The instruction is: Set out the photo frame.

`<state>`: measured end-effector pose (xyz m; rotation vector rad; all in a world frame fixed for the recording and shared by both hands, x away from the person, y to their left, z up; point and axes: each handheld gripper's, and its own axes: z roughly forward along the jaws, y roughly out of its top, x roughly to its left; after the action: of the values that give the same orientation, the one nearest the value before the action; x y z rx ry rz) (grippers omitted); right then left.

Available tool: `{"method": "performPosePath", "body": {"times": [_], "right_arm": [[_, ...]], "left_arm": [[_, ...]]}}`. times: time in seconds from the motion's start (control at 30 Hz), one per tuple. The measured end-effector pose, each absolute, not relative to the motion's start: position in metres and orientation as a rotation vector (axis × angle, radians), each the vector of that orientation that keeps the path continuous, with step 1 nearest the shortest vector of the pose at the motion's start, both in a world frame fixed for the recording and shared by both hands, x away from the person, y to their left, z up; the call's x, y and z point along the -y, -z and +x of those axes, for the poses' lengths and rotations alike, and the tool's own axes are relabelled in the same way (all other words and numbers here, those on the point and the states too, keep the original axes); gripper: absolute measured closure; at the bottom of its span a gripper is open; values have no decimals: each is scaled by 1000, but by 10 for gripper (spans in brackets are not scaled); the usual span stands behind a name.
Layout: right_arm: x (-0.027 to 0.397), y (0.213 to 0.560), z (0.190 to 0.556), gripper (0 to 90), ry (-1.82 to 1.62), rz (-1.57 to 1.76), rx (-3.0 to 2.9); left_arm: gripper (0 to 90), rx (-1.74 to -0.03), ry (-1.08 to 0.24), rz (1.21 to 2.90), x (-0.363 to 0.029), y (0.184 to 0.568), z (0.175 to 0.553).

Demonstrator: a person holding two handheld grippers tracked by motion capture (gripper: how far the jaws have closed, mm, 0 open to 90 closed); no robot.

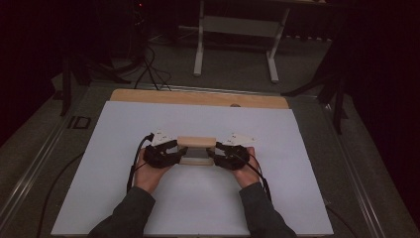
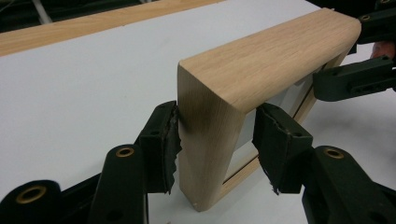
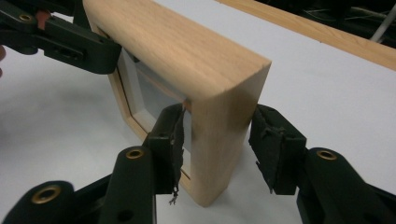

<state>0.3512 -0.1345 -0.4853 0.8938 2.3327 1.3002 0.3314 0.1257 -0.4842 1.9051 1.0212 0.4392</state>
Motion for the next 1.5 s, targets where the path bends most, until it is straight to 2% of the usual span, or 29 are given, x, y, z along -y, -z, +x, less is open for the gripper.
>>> {"method": "performPosePath", "body": {"times": [0.6, 0.8, 1.5], "right_arm": [[138, 487, 354, 594, -1304, 932, -2300], [136, 492, 358, 655, -1282, 962, -2282], [130, 509, 362, 616, -1309, 1096, -2257]], "left_arm": [[533, -1088, -421, 1919, -124, 497, 333], [531, -1103, -423, 1930, -122, 501, 334], [530, -1101, -429, 1932, -123, 502, 334]]}}
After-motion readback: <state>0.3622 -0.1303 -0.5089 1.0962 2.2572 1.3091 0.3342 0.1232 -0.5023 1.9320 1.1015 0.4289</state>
